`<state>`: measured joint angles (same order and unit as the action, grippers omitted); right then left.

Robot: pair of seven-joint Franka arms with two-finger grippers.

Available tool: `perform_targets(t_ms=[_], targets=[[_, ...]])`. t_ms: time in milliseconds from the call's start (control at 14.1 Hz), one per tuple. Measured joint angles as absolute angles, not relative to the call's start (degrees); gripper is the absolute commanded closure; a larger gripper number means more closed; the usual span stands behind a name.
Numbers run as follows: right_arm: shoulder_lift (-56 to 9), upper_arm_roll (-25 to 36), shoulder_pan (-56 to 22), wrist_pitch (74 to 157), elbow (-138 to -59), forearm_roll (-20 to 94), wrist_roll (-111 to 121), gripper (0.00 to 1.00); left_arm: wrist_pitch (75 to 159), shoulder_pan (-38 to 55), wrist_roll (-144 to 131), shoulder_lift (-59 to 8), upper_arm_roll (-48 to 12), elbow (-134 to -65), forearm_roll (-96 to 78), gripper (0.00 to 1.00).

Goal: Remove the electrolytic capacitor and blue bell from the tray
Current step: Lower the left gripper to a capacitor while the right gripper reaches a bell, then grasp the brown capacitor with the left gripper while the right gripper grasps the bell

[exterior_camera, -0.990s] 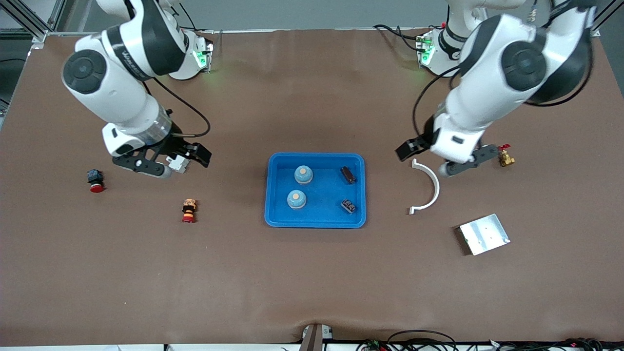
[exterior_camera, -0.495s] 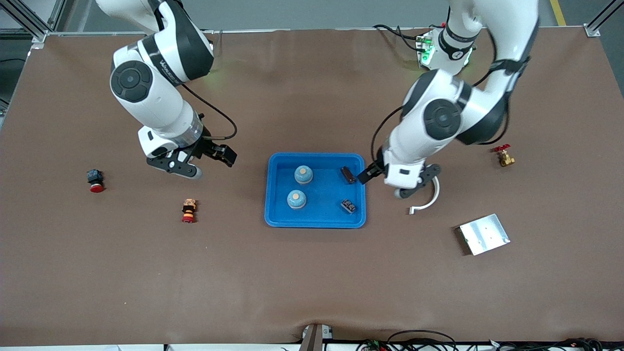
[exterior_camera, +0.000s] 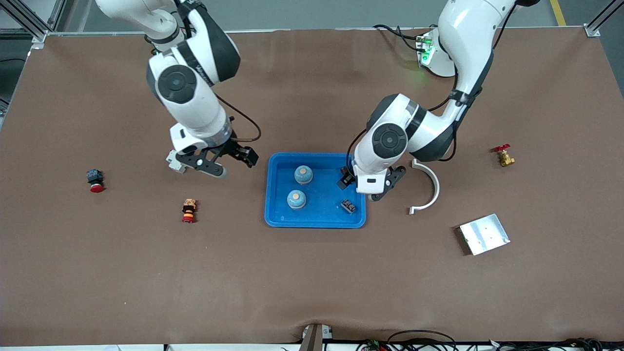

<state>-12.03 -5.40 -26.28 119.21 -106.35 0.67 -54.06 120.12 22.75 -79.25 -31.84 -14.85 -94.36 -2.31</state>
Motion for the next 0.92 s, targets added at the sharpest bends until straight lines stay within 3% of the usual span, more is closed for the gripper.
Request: perform_targets(t_ms=[919], targets=[[-16.2,-5.25,-30.07,121.93,-106.18,-0.06,-61.0,0.0,130.06,23.92,-82.66,-40.1,-14.49,-94.03,-1.64,0.0]])
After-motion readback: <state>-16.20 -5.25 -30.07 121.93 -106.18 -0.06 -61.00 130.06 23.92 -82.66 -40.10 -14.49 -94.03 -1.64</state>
